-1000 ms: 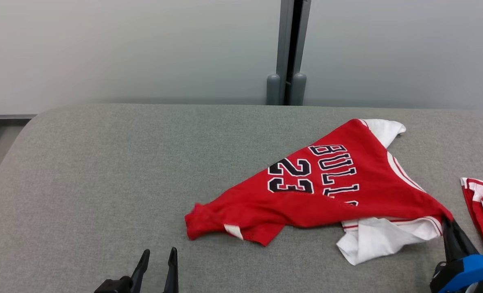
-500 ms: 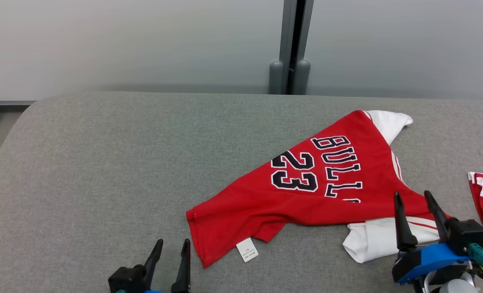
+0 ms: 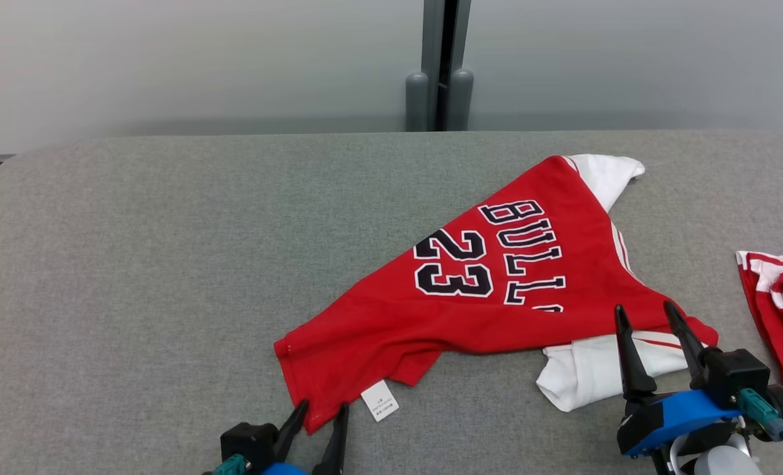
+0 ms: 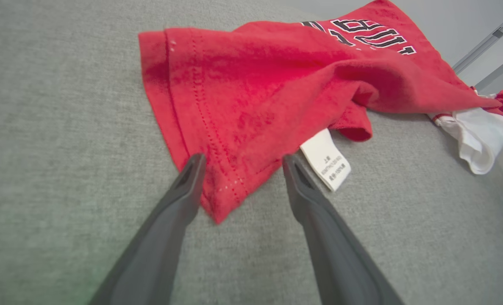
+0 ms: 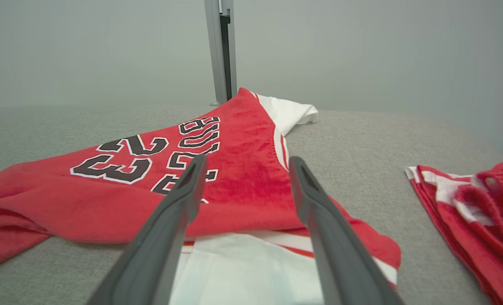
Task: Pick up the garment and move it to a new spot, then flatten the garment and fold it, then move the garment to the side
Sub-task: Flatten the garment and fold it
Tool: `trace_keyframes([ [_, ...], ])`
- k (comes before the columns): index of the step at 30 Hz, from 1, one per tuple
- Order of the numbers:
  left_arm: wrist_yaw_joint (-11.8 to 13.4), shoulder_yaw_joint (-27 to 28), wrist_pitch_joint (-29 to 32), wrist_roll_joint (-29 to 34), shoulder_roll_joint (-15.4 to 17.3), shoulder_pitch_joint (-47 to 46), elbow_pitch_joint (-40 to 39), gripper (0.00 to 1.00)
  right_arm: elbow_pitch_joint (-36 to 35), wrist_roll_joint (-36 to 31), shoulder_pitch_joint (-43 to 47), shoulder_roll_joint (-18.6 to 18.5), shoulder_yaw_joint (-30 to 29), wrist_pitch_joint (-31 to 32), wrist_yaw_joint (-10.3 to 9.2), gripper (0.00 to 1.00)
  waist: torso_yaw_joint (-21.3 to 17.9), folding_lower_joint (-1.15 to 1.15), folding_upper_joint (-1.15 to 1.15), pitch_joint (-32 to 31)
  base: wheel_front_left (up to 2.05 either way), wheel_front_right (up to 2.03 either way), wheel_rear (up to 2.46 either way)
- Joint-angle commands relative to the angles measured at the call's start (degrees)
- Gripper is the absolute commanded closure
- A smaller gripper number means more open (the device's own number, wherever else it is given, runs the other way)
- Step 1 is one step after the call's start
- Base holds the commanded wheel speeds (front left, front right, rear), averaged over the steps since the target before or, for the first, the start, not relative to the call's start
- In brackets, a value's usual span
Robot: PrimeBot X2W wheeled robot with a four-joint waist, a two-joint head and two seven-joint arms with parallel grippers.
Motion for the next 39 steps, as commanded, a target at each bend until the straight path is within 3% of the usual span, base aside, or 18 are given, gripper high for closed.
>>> trace_keyframes([
  [1, 0.01, 0.05, 0.2, -0.28, 0.05, -0.68, 1.36, 0.0, -0.32, 0.16, -0.48, 0.07, -0.06, -0.27, 0.0, 0.0, -0.29, 0.0, 0.0, 0.2, 0.0, 0.0, 0.0],
  [7, 0.82, 1.87, 0.35, 2.75, 0.22, -1.19, 4.04, 0.0, -0.39, 0.41, -0.11, 0.09, -0.05, -0.27, 0.0, 0.0, -0.55, 0.0, 0.0, 0.44, 0.0, 0.0, 0.0],
  [8, 1.05, 1.91, 0.39, 3.36, 0.28, -1.16, 4.65, 0.11, -0.28, 0.51, 0.0, 0.08, 0.05, -0.27, 0.0, 0.0, -0.54, 0.0, 0.0, 0.44, 0.0, 0.0, 0.0],
  [9, 1.32, 1.84, 0.45, 4.21, 0.31, -1.28, 5.2, 0.58, -0.17, 0.68, 0.06, 0.08, 0.25, -0.27, 0.0, 0.0, -0.52, 0.0, 0.0, 0.44, 0.0, 0.0, 0.0],
  [10, 1.35, 1.95, 0.46, 4.74, 0.3, -1.35, 5.33, 0.98, -0.04, 0.95, 0.02, 0.09, 0.48, -0.27, 0.0, 0.0, -0.49, 0.0, 0.0, 0.41, 0.0, 0.0, 0.0],
  [11, 1.3, 2.41, 0.46, 4.79, 0.27, -1.34, 5.2, 1.0, 0.06, 1.14, -0.11, 0.08, 0.69, -0.28, 0.0, 0.0, -0.46, 0.0, 0.0, 0.39, 0.0, 0.0, 0.0],
  [22, 3.17, 14.94, 0.1, 10.59, 2.02, -3.53, -5.22, 1.0, 1.22, 2.93, 0.45, 0.07, 2.66, -0.28, 0.0, 0.0, 1.01, 0.0, 0.0, -0.64, 0.0, 0.0, 0.0],
  [30, 3.49, 22.53, 0.1, 15.64, 4.26, -6.28, -6.73, 1.0, 1.87, 4.04, 0.55, 0.07, 4.68, -0.28, 0.0, 0.0, 1.56, 0.0, 0.0, -0.95, 0.0, 0.0, 0.0],
  [31, 3.61, 22.87, 0.11, 16.42, 4.31, -6.05, -6.1, 0.58, 1.92, 4.19, 0.55, 0.07, 5.05, -0.28, 0.0, 0.0, 1.51, 0.0, 0.0, -1.1, 0.0, 0.0, 0.0],
  [32, 3.91, 23.29, 0.09, 17.06, 4.34, -5.69, -5.6, 0.0, 1.91, 4.34, 0.57, 0.07, 5.42, -0.28, 0.0, 0.0, 1.43, 0.0, 0.0, -1.27, 0.0, 0.0, 0.0],
  [39, 4.37, 25.91, 0.1, 18.8, 2.62, -0.19, -5.22, 0.0, 0.64, 5.02, 2.05, 0.06, 7.21, -0.28, 0.0, 0.0, 1.07, 0.0, 0.0, -3.64, 0.0, 0.0, 0.0],
])
